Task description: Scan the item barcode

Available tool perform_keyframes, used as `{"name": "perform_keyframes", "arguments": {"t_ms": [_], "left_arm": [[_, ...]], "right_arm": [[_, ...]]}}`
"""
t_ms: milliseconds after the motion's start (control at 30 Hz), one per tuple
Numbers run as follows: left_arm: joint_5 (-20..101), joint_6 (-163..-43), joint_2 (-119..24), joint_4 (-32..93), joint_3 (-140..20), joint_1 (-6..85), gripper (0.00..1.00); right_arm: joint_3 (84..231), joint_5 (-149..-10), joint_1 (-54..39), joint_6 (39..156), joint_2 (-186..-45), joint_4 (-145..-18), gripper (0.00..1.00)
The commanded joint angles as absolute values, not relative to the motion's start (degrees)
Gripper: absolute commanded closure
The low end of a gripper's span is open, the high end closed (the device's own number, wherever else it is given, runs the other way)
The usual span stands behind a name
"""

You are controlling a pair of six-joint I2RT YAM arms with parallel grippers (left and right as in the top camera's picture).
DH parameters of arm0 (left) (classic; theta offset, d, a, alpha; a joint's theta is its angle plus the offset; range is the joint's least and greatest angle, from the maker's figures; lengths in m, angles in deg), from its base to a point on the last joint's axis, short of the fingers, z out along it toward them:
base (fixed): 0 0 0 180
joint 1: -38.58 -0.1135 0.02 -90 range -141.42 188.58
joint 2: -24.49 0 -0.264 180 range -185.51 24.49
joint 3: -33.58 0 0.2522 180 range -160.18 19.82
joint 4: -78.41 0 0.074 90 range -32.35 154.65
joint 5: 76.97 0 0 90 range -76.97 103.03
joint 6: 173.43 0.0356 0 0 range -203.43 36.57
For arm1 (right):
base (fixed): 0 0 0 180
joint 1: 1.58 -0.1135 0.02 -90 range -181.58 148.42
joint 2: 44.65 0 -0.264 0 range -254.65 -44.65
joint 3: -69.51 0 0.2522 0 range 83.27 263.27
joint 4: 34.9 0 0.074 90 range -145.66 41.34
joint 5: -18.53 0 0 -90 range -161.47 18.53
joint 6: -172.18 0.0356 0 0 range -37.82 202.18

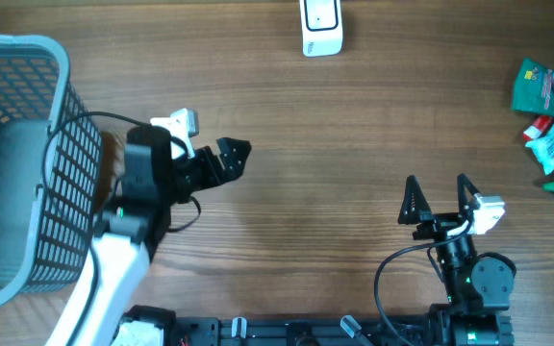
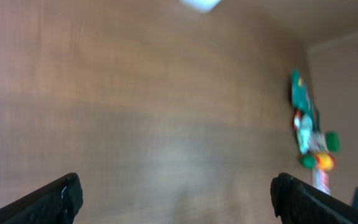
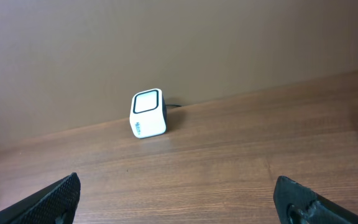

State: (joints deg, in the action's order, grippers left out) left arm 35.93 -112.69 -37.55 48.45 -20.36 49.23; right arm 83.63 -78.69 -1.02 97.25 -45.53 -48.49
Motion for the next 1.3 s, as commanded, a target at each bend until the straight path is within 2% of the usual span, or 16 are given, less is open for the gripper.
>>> {"name": "perform_keyframes", "arguments": {"t_ms": [0,167,333,700,933,1100,1267], "left_arm": [[16.1,-111.5,-25.5,50.0,-17.4,52.9,0.0],[21.2,-101.8,-10.1,56.6,-9.7,48.7,0.0],[26.9,-100.1,3.9,66.2,1.8,44.6,0.0],[25.8,-98.6,17.7,82.3,18.9,41.3,0.0],[16.9,-98.6,22.1,72.5,19.5,39.5,0.0],[13.2,-98.6,22.8,60.9,19.5,38.6,0.0],[13.8,-95.5,23.8,60.1,19.5,38.6,0.0]], "right_arm": [[83.6,-77.9,-1.2,96.6,-44.9,-48.3,0.0],[83.6,-77.9,-1.2,96.6,-44.9,-48.3,0.0],[83.6,-77.9,-1.2,96.5,-44.9,-48.3,0.0],[83.6,-77.9,-1.2,96.5,-44.9,-48.3,0.0],[83.6,-77.9,-1.2,96.6,-44.9,-48.3,0.0],[83.6,-77.9,-1.2,96.5,-44.9,-48.3,0.0],[83.6,-77.9,-1.2,96.5,-44.9,-48.3,0.0]]}}
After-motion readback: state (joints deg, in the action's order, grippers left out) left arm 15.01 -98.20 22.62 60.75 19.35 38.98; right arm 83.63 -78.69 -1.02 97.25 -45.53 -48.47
